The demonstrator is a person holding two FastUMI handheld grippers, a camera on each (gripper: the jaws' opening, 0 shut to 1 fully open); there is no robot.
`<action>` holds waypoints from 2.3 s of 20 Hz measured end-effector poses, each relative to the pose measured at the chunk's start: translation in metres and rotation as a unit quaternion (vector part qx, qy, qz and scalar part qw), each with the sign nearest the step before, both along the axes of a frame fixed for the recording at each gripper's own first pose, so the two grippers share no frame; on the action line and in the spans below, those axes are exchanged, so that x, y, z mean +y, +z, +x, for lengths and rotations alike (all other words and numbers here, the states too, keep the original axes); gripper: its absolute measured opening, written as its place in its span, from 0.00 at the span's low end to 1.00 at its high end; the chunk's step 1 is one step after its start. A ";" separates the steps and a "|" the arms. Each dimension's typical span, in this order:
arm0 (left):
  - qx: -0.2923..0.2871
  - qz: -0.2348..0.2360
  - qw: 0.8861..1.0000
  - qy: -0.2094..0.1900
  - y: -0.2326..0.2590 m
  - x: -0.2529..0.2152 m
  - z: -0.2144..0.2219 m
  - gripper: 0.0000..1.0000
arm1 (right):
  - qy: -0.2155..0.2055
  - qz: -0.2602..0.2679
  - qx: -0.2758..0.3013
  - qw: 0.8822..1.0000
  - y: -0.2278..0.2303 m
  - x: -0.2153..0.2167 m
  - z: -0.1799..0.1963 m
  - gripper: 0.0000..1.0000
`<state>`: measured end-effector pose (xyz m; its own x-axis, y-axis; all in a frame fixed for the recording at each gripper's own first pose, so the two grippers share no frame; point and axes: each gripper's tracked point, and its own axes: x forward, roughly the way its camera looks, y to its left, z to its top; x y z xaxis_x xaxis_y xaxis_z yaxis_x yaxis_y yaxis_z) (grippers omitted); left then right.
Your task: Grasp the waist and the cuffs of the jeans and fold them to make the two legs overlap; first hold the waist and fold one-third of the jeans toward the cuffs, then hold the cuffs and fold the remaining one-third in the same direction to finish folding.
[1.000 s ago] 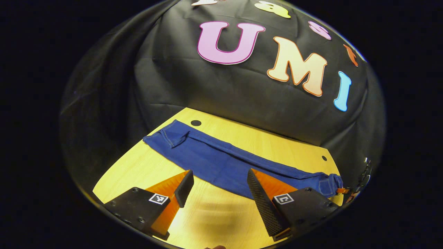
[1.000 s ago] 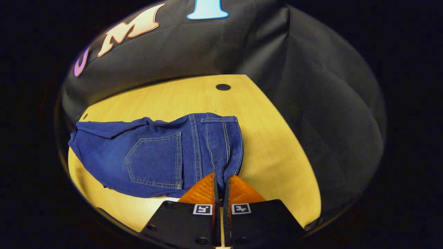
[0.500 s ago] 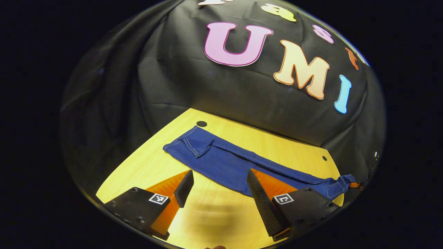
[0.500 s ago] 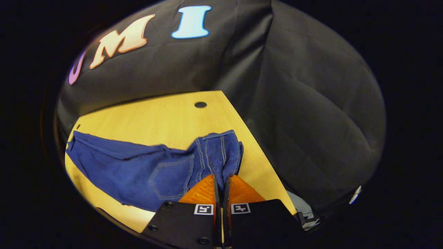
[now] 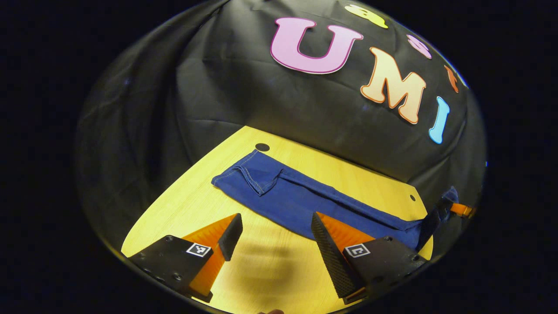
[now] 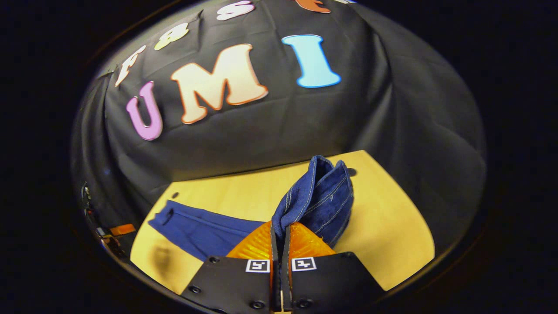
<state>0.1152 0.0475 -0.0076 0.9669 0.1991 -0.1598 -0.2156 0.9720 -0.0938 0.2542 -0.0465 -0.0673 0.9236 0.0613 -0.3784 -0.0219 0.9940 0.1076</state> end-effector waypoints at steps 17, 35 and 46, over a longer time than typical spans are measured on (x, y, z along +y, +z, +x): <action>0.001 0.026 0.999 -0.019 0.002 0.041 0.041 0.96 | 0.130 0.183 0.120 0.967 -0.183 0.198 0.037 0.09; 0.018 0.062 0.998 -0.013 -0.013 0.155 0.157 0.96 | 0.063 0.095 0.073 0.991 -0.106 0.074 -0.014 0.93; 0.046 0.081 0.996 -0.005 -0.035 0.168 0.170 0.97 | 0.025 0.149 0.033 0.988 -0.058 0.052 -0.032 0.93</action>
